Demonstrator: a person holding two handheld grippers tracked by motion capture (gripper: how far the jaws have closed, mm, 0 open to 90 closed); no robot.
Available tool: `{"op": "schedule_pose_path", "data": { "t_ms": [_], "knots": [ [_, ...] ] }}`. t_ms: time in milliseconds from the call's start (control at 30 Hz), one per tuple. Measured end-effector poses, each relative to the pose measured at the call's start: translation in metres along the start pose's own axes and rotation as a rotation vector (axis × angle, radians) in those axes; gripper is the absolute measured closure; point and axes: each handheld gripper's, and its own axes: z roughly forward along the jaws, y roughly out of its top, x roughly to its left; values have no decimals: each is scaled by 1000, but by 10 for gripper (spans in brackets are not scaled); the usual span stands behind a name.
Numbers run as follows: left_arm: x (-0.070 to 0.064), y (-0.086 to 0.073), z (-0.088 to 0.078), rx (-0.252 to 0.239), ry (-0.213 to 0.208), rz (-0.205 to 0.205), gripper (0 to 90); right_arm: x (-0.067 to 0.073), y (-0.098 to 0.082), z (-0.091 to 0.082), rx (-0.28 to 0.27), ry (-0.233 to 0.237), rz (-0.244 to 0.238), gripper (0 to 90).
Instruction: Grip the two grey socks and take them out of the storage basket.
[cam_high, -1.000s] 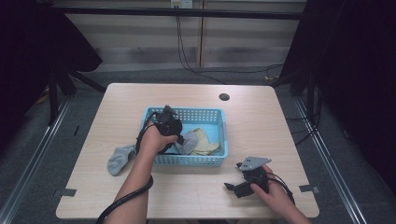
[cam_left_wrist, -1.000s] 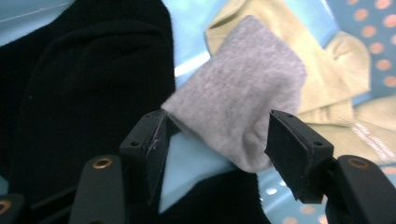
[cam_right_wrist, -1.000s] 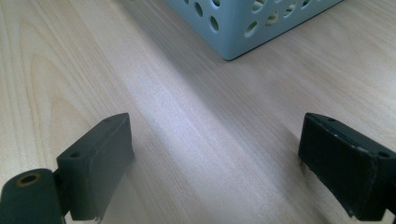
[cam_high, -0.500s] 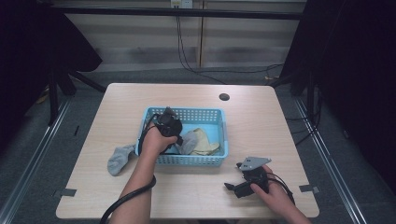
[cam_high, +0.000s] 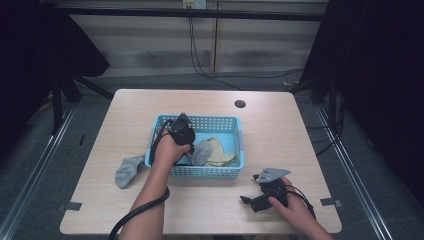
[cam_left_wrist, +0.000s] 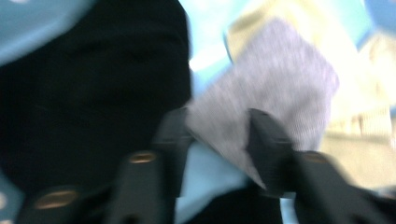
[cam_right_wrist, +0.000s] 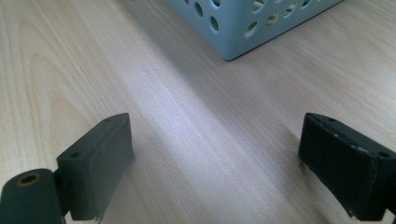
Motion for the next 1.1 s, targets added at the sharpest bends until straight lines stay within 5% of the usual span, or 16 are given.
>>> {"op": "schedule_pose_path", "data": {
  "t_ms": [67,167,267,633,700,900,1100],
  "knots": [
    [-1,1,2,3,-2,8,379,0,0,0,0,0,-1,96],
    [-4,1,8,-2,-12,19,349,0,0,0,0,0,1,96],
    [-6,3,13,48,-16,34,341,0,0,0,0,0,0,96],
    [-11,8,18,99,-48,51,331,0,0,0,0,0,1,96],
    [-11,7,18,92,-52,59,377,0,0,0,0,0,1,96],
    [-11,4,18,119,-92,58,739,0,0,0,0,0,1,96],
    [-11,8,2,117,-71,58,823,0,0,0,0,0,0,96]
  ]
}}
